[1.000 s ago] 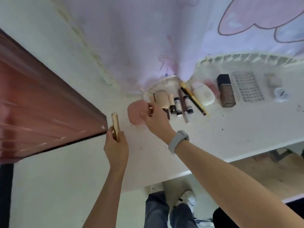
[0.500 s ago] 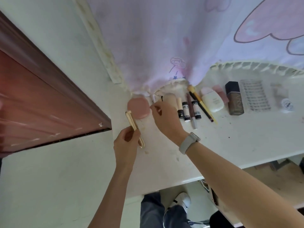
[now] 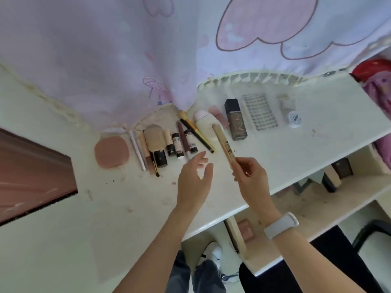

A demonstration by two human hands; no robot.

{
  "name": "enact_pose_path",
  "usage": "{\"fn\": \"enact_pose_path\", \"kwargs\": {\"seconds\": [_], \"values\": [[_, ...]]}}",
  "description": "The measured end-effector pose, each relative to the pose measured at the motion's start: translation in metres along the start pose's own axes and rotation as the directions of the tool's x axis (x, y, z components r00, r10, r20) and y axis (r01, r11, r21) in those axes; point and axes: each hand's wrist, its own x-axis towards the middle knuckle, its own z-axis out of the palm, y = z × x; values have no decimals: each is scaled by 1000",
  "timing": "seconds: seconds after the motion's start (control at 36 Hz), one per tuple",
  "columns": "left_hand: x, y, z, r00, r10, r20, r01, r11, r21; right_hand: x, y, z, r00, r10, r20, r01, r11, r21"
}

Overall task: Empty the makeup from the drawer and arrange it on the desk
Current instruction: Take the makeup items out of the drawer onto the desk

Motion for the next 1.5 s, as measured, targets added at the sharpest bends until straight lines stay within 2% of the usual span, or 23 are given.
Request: {"fn": "enact_pose_path", "kwargs": {"seconds": [0.06, 0.11, 0.17, 0.25, 0.42, 0.61, 0.75, 0.89, 0.97, 1.08, 1.14, 1.25, 1.31, 1.36, 1.42, 1.5], "values": [[-9, -14, 14, 985, 169, 32, -171, 943, 286, 3, 12, -10, 998, 26, -55, -28, 999, -37], [-16, -32, 23, 936, 337, 103, -338, 776, 532, 3, 25, -16, 997, 43, -69, -49, 995, -87], [-20, -47, 28, 907, 380, 181, -397, 631, 667, 0, 38, -22, 994, 68, -86, -77, 991, -107], [-20, -55, 31, 899, 383, 213, -406, 545, 734, -5, 54, -32, 986, 84, -144, -98, 991, -94], [-21, -55, 33, 893, 401, 205, -404, 513, 757, 8, 65, -46, 965, 93, -247, -118, 989, -89], [-20, -57, 34, 894, 395, 211, -399, 486, 778, 51, 51, -33, 971, 34, -235, -79, 980, -184], [-20, -58, 36, 900, 376, 222, -385, 443, 810, 80, 37, -22, 977, 16, -211, -52, 985, -167], [-21, -56, 36, 903, 369, 220, -375, 425, 824, 71, 39, -31, 983, 1, -183, -34, 984, -177], [-22, -53, 38, 905, 375, 202, -368, 451, 813, 50, 51, -50, 982, -34, -184, 5, 988, -153], [-32, -42, 56, 925, 362, 116, -316, 562, 764, 7, 81, -87, 972, -123, -201, 92, 983, -157], [-45, -38, 72, 888, 435, 151, -399, 563, 724, -11, 104, -108, 977, -92, -194, 55, 981, -187], [-82, -38, 117, 741, 548, 388, -669, 556, 492, -25, 148, -147, 989, 104, -103, -135, 924, -358], [-97, -42, 140, 712, 451, 539, -693, 578, 431, -22, 165, -161, 977, 213, -25, -196, 841, -505], [-104, -50, 160, 727, 240, 643, -639, 581, 505, -14, 175, -168, 959, 281, 19, -213, 769, -603], [-104, -62, 175, 783, 79, 617, -553, 542, 632, -3, 181, -170, 952, 303, 49, -196, 723, -663], [-96, -75, 189, 838, -40, 544, -454, 502, 736, 14, 191, -165, 949, 300, 94, -138, 665, -734]]}}
